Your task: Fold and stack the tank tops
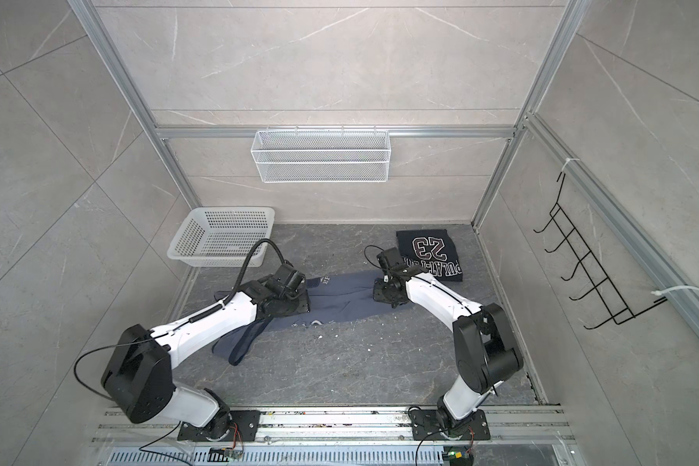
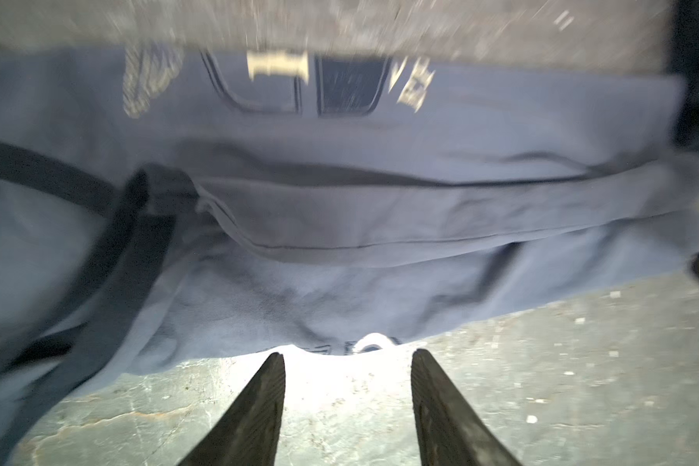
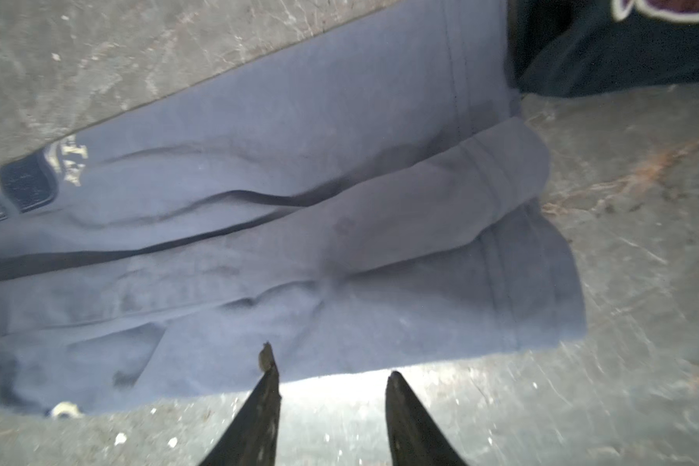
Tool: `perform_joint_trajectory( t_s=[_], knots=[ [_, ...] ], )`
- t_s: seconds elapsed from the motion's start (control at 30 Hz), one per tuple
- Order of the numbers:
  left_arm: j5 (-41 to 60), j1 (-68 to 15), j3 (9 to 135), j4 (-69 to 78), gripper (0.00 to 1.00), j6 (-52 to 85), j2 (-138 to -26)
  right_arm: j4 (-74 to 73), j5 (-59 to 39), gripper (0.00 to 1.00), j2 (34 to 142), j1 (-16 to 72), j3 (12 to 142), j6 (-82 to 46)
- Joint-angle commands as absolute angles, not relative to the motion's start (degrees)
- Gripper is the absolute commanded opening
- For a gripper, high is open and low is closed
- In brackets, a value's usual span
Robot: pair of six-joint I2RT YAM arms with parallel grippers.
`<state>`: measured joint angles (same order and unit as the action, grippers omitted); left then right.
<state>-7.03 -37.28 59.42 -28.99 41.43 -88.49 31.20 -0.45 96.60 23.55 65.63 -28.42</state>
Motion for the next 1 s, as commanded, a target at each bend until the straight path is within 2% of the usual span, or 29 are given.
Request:
perform_joint_trajectory(
  t_s=[0.0, 0.23, 0.63, 0.8, 0.87, 0.97],
  knots=[
    [-5.8, -36.7, 60.3, -26.2, 0.53, 41.1, -91.7, 30.1, -0.6, 0.45, 100.3, 23.5, 67.3, -27.5],
    [-4.7, -31.6, 62.2, -21.1, 0.51, 41.0, -98.7, 30.3, 3.8, 0.44, 107.9, 23.1, 74.2, -27.9],
    [-4.2, -21.1, 69.6, -22.7, 0.52, 40.8, -106.2, 34.6, 5.6, 0.45, 118.3, 18.8, 88.0, -27.4],
    [-2.9, -20.6, 72.3, -28.8, 0.60, 37.9, -101.1, 35.4, 4.0, 0.46, 112.6, 18.7, 86.1, -26.5],
    [-2.7, -20.9, 70.7, -31.4, 0.65, 37.4, -95.9, 34.7, 2.5, 0.48, 107.5, 19.5, 82.4, -26.2],
    [-6.1, -21.0, 66.1, -37.4, 0.66, 38.0, -86.0, 33.4, 0.3, 0.49, 100.1, 21.0, 75.6, -26.1]
  ],
)
